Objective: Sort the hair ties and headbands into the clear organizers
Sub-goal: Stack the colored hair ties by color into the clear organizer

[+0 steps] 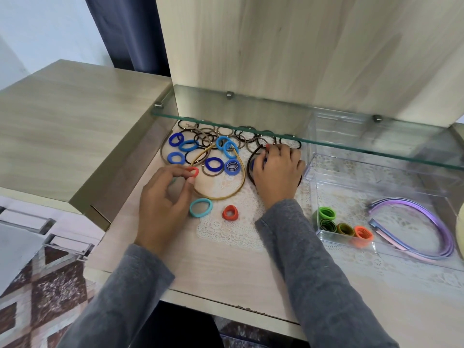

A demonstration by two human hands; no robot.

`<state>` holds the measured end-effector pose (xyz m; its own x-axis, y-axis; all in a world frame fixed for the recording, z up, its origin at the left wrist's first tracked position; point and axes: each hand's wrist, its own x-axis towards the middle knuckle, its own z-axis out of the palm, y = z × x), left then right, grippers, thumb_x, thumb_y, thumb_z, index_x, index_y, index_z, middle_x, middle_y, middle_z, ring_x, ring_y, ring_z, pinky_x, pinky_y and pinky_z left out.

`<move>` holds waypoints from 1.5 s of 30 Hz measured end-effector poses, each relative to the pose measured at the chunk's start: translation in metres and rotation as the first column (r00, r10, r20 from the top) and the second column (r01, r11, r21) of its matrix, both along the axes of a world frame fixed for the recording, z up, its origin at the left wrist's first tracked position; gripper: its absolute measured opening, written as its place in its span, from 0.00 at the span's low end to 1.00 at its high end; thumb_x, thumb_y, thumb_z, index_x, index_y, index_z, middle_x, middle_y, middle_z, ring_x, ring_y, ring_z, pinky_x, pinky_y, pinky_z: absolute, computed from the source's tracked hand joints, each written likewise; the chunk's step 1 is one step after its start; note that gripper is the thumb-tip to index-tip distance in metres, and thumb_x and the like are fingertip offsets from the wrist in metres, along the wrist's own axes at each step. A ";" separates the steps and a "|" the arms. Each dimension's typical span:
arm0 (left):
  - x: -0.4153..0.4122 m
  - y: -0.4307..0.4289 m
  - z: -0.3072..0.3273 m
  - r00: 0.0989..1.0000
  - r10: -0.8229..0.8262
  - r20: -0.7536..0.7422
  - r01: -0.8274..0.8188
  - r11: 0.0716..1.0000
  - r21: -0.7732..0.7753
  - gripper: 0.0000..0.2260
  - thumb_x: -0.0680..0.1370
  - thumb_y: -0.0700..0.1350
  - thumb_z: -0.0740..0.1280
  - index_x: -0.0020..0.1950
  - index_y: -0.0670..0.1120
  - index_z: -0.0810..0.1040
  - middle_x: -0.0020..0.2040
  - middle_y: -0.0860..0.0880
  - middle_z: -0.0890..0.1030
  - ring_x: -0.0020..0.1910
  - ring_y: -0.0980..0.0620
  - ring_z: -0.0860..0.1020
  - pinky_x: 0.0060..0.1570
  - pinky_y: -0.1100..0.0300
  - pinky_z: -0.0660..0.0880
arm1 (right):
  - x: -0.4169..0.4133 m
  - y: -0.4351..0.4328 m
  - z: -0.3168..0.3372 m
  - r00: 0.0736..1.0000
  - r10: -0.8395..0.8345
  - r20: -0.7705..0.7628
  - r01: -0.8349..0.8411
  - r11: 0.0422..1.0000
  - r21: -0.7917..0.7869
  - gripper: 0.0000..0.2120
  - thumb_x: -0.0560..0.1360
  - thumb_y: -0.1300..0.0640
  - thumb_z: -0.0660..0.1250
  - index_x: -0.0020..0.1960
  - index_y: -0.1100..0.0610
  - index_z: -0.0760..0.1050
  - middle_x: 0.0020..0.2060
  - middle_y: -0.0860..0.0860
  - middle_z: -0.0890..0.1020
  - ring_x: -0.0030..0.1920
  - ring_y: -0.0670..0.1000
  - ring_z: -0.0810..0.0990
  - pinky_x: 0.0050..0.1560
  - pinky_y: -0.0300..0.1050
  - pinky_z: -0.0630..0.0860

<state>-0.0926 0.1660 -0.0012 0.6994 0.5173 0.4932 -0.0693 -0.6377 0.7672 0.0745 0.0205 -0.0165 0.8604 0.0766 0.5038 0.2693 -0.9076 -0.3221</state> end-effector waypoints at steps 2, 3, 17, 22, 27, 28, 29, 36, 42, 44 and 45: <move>0.000 0.000 0.000 0.989 -0.123 0.076 0.112 0.985 0.133 0.02 0.79 0.39 0.70 0.50 0.42 0.82 0.53 0.52 0.83 0.57 0.59 0.79 0.58 0.64 0.72 | 0.002 -0.001 -0.001 1.000 -0.002 -0.029 0.001 1.000 -0.003 0.16 0.76 0.51 0.59 0.55 0.58 0.79 0.51 0.56 0.81 0.53 0.59 0.73 0.51 0.53 0.65; -0.001 0.000 -0.001 0.975 -0.206 0.082 0.184 0.959 0.213 0.03 0.78 0.40 0.71 0.49 0.41 0.82 0.53 0.51 0.83 0.57 0.56 0.80 0.59 0.59 0.73 | 0.002 -0.001 -0.001 0.999 -0.003 -0.038 0.003 1.000 -0.012 0.15 0.76 0.51 0.59 0.54 0.58 0.79 0.51 0.56 0.81 0.53 0.60 0.72 0.51 0.53 0.65; -0.004 -0.010 -0.014 0.931 -0.325 -0.165 0.358 0.728 0.584 0.04 0.78 0.49 0.70 0.50 0.51 0.83 0.56 0.59 0.83 0.63 0.55 0.78 0.59 0.52 0.71 | 0.003 -0.001 -0.003 0.997 -0.010 -0.070 0.005 0.997 -0.080 0.18 0.76 0.49 0.55 0.54 0.59 0.77 0.52 0.56 0.79 0.55 0.60 0.71 0.53 0.55 0.66; -0.002 -0.008 -0.014 0.926 -0.322 -0.198 0.376 0.733 0.567 0.05 0.78 0.49 0.70 0.51 0.52 0.83 0.57 0.61 0.82 0.65 0.56 0.77 0.61 0.55 0.68 | 0.003 -0.001 -0.002 0.995 -0.016 -0.102 0.007 0.995 -0.095 0.19 0.76 0.48 0.54 0.56 0.59 0.76 0.54 0.56 0.77 0.56 0.60 0.71 0.55 0.56 0.64; -0.003 -0.007 -0.016 0.922 -0.317 -0.223 0.387 0.730 0.563 0.05 0.77 0.49 0.71 0.52 0.52 0.83 0.58 0.62 0.82 0.65 0.57 0.76 0.62 0.55 0.67 | 0.004 -0.001 -0.002 0.989 -0.003 -0.149 -0.014 0.994 -0.111 0.19 0.77 0.48 0.54 0.58 0.60 0.74 0.57 0.56 0.75 0.58 0.61 0.70 0.57 0.56 0.63; -0.003 -0.007 -0.016 0.922 -0.316 -0.226 0.388 0.732 0.559 0.05 0.78 0.49 0.71 0.52 0.52 0.83 0.58 0.62 0.82 0.65 0.57 0.76 0.62 0.56 0.67 | 0.005 -0.001 -0.002 0.988 0.001 -0.154 -0.018 0.994 -0.109 0.19 0.77 0.48 0.54 0.58 0.59 0.73 0.57 0.56 0.75 0.59 0.61 0.70 0.57 0.56 0.63; -0.003 -0.007 -0.016 0.921 -0.314 -0.230 0.389 0.734 0.557 0.05 0.78 0.49 0.70 0.52 0.52 0.83 0.58 0.62 0.82 0.66 0.57 0.76 0.62 0.57 0.66 | 0.005 -0.001 -0.002 0.987 0.004 -0.163 -0.022 0.994 -0.106 0.19 0.76 0.48 0.54 0.58 0.59 0.72 0.58 0.56 0.75 0.59 0.61 0.70 0.57 0.56 0.63; -0.003 -0.007 -0.015 0.911 -0.317 -0.263 0.411 0.743 0.528 0.08 0.79 0.52 0.67 0.55 0.53 0.82 0.58 0.62 0.82 0.66 0.57 0.75 0.63 0.58 0.65 | 0.005 -0.002 -0.001 0.982 0.035 -0.187 -0.052 0.995 -0.089 0.20 0.77 0.49 0.54 0.61 0.59 0.71 0.61 0.54 0.74 0.60 0.60 0.69 0.59 0.57 0.62; -0.005 -0.008 -0.008 0.931 -0.287 -0.226 0.357 0.847 0.394 0.17 0.78 0.51 0.64 0.65 0.49 0.77 0.61 0.56 0.80 0.66 0.54 0.75 0.67 0.55 0.65 | -0.006 -0.004 0.006 0.991 0.084 0.100 -0.090 0.994 0.059 0.11 0.75 0.52 0.61 0.51 0.56 0.78 0.48 0.50 0.81 0.52 0.56 0.75 0.53 0.53 0.64; -0.003 -0.007 -0.008 0.939 -0.250 -0.235 0.326 0.864 0.384 0.17 0.78 0.50 0.63 0.65 0.49 0.77 0.61 0.56 0.79 0.66 0.55 0.74 0.69 0.60 0.61 | -0.010 -0.005 0.009 0.965 0.125 0.229 -0.142 0.988 0.059 0.09 0.75 0.54 0.62 0.50 0.54 0.79 0.46 0.48 0.82 0.50 0.54 0.76 0.53 0.52 0.66; -0.002 -0.007 -0.008 0.944 -0.228 -0.241 0.308 0.871 0.382 0.16 0.78 0.50 0.62 0.65 0.49 0.76 0.61 0.56 0.79 0.67 0.56 0.73 0.70 0.62 0.59 | -0.013 -0.006 0.011 0.948 0.153 0.281 -0.177 0.982 0.064 0.08 0.75 0.55 0.63 0.50 0.53 0.80 0.47 0.47 0.82 0.51 0.54 0.76 0.53 0.52 0.67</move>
<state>-0.0944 0.1589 -0.0091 0.8796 0.0773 0.4694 -0.1675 -0.8732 0.4577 0.0618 0.0144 -0.0058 0.6678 0.1513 0.7288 0.5018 -0.8146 -0.2907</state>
